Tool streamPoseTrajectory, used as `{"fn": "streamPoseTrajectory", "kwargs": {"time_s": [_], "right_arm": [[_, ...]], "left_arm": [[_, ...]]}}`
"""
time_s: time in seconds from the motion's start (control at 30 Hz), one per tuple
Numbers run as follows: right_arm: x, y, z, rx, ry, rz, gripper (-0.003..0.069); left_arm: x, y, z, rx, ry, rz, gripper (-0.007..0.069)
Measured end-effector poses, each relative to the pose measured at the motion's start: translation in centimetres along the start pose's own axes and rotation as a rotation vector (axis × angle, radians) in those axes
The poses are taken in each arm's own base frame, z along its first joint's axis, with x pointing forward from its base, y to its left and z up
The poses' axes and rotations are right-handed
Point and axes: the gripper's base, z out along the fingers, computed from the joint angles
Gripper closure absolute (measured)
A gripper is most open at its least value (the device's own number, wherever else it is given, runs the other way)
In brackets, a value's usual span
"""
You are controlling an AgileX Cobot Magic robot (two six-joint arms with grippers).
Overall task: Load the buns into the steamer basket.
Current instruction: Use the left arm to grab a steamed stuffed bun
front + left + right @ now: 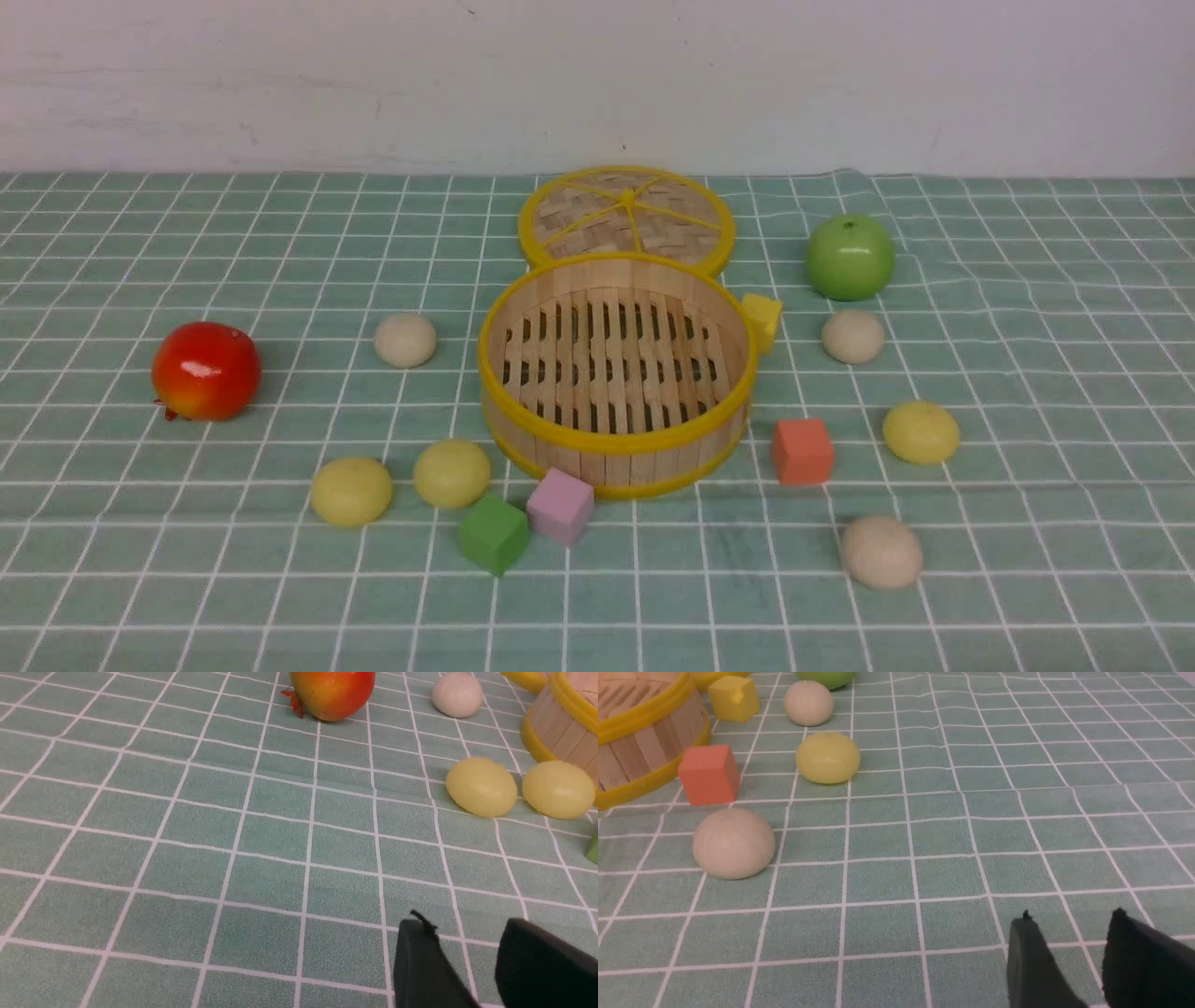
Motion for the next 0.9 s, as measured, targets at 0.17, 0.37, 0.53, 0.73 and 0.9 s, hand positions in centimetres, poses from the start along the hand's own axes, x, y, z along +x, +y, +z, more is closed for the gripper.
{"fn": "streamPoseTrajectory", "kwargs": {"time_s": [0.17,0.37,0.53,0.73,0.9], "right_arm": [[0.00,0.00,0.00,0.000,0.000,0.000,0.0419],[0.00,0.00,0.00,0.000,0.000,0.000,0.0419],[0.00,0.00,0.00,0.000,0.000,0.000,0.0419],[0.00,0.00,0.00,0.000,0.000,0.000,0.0419],[0.00,0.00,0.00,0.000,0.000,0.000,0.0419]], "left_arm": [[0.00,0.00,0.00,0.000,0.000,0.000,0.0386],[0.00,0.00,0.00,0.000,0.000,0.000,0.0386],[0.00,0.00,0.00,0.000,0.000,0.000,0.0386],[-0.04,0.09,0.00,-0.010,-0.004,0.027,0.0386],[-0.27,0.54,-0.02,-0.062,-0.024,0.177,0.0386]]}}
